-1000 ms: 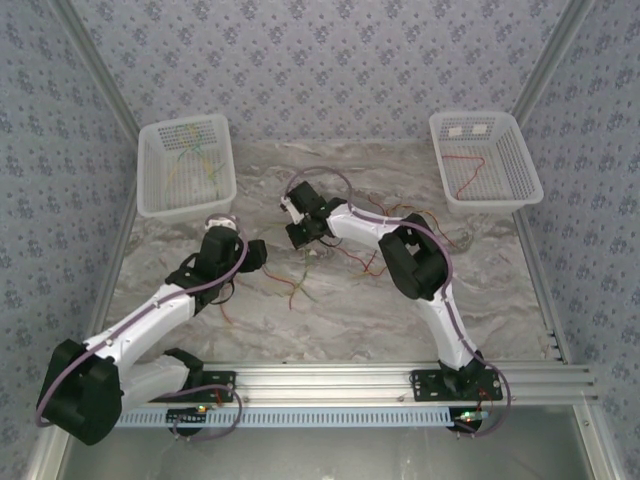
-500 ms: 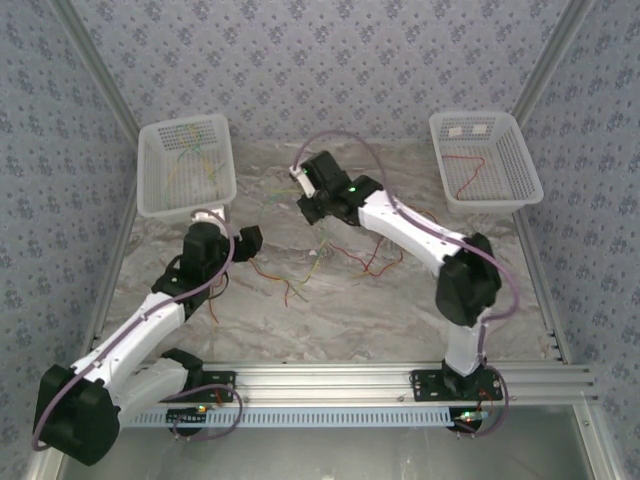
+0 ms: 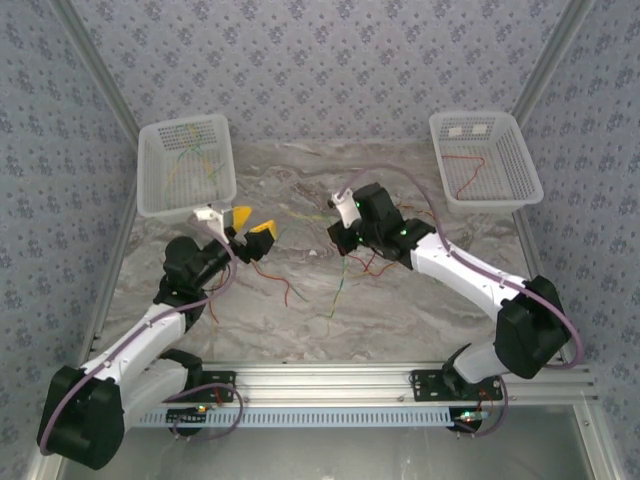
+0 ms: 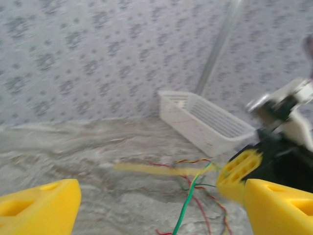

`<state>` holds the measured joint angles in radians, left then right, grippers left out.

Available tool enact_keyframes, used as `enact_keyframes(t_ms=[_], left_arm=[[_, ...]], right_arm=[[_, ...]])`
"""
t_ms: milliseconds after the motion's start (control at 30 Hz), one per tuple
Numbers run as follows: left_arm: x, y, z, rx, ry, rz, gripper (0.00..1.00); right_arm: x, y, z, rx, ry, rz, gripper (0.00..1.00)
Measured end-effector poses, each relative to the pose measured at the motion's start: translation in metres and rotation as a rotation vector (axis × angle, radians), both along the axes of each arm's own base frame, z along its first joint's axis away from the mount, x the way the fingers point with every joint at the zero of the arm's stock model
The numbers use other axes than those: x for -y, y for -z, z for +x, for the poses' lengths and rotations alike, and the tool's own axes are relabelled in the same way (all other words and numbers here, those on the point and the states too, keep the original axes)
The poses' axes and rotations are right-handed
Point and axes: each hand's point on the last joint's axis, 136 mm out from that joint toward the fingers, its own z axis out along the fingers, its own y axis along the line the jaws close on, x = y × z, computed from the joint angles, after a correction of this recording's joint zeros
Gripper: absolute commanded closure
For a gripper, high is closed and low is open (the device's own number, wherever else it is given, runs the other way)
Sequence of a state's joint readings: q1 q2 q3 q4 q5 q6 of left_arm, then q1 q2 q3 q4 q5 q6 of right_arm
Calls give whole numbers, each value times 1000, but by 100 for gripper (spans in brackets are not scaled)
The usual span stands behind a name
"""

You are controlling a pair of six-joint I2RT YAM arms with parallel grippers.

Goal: Untangle the cables

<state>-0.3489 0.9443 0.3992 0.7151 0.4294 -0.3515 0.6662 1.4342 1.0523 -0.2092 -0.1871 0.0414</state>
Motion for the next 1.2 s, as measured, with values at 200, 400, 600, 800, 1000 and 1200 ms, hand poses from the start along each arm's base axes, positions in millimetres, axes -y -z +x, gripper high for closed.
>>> enact_keyframes(t_ms=[200, 400, 600, 800, 1000, 1200], left_arm=[[24, -15, -10, 70, 148, 75, 10], [44, -10, -22, 88, 236, 133, 11], [54, 19, -15, 26, 263, 198, 16], [55, 34, -7, 7, 249, 236, 33], [55, 28, -7, 40, 239, 243, 61], [58, 21, -12, 92, 239, 262, 99]], right_arm=[[-7, -6, -8, 23, -58, 70, 100], [-11, -21, -6, 69, -64, 106, 100], [-12, -37, -8, 105, -68, 137, 100], [-20, -44, -17, 114, -107, 162, 100], [-25, -43, -23, 97, -139, 172, 100], [-26, -39, -24, 84, -146, 168, 100]])
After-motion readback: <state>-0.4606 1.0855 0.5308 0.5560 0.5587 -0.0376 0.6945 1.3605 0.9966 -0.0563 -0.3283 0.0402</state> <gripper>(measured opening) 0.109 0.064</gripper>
